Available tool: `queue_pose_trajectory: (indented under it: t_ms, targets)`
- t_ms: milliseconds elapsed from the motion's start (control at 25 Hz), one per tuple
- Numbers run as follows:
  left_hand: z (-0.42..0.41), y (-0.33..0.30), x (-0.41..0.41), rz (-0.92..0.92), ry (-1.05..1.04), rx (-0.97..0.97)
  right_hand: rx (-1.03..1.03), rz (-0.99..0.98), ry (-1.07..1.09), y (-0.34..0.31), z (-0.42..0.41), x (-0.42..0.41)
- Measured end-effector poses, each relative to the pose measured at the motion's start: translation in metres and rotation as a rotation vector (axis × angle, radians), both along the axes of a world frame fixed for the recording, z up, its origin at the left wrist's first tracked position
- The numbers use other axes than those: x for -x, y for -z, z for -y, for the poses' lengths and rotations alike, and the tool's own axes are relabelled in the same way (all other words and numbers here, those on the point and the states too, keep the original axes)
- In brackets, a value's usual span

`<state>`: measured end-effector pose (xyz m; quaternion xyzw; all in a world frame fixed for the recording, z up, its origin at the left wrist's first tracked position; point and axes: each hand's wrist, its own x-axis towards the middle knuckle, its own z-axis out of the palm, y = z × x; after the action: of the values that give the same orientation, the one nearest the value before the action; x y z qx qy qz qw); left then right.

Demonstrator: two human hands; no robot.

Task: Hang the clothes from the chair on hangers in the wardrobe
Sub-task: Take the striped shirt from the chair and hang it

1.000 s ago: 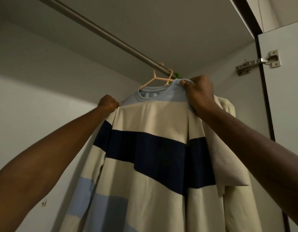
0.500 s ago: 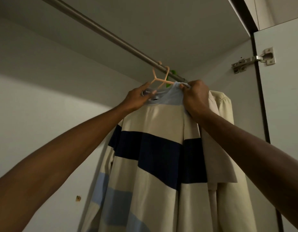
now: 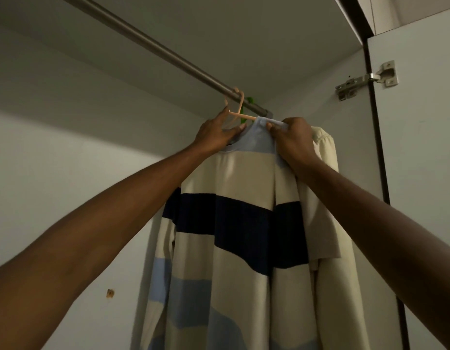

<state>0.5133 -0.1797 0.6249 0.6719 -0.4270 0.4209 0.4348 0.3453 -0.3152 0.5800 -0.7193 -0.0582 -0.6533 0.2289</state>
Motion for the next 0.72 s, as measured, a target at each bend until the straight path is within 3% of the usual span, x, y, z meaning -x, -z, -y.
queue_pose_trajectory:
  t_ms: [360, 560, 720]
  targets:
    - [-0.04, 0.041, 0.007, -0.001, -0.076, -0.01, -0.118, 0.092, -0.089, 0.044, -0.006, 0.008]
    - [-0.067, 0.086, 0.017, -0.095, -0.227, 0.041, -0.01, 0.074, 0.201, 0.09, -0.021, 0.032]
    - [-0.085, 0.142, 0.03, 0.024, -0.404, 0.054, 0.159, 0.04, 0.465, 0.152, -0.043, 0.046]
